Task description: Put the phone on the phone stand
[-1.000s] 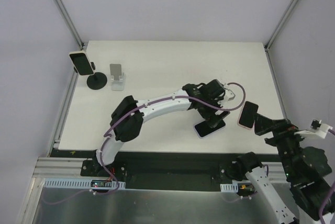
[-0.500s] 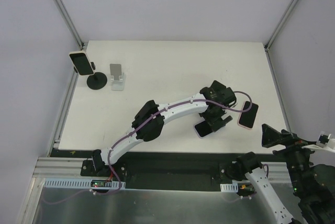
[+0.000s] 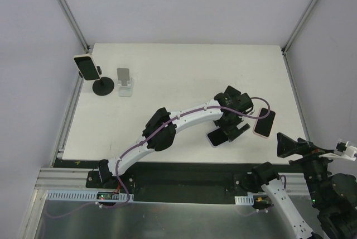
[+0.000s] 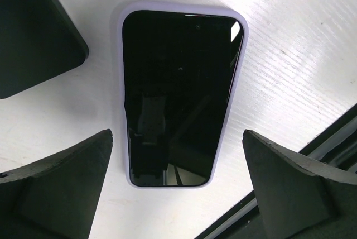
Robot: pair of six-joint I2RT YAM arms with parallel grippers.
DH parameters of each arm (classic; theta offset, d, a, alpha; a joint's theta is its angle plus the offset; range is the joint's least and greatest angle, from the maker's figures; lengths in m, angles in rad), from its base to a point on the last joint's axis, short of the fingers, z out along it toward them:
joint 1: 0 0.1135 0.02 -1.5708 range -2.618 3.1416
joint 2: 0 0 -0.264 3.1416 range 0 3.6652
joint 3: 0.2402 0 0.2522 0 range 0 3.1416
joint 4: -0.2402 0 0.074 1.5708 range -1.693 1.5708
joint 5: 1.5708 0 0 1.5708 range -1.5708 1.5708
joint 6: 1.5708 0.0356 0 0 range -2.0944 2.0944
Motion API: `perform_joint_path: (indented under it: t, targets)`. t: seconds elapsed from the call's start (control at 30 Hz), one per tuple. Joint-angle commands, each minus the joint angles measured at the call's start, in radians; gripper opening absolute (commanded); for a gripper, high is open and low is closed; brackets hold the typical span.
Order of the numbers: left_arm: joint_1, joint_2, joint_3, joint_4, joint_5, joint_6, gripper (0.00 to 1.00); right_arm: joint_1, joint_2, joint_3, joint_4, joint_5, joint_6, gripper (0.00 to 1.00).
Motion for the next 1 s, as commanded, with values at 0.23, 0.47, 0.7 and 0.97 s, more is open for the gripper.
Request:
perform_joint_path:
  t: [0.23,0.47,0.7,0.97]
  targets:
    - [-0.015,0.049,0.015,-0.019,-0.040,-0.013,0.97,0.016,-0.009,-0.024,0.019,-0.011,0.001,0.97]
    - [-0.015,-0.015,-0.133,-0.016,-0.141,-0.034,0.68,0.014,0.000,-0.058,0.039,-0.039,0.012,0.97]
    - [-0.015,-0.234,-0.507,0.030,-0.255,-0.158,0.48,0.014,0.010,-0.112,0.073,-0.065,0.015,0.96]
    - [-0.006,-0.504,-0.884,0.089,-0.398,-0.379,0.57,0.014,0.071,-0.207,0.126,-0.148,0.022,0.96]
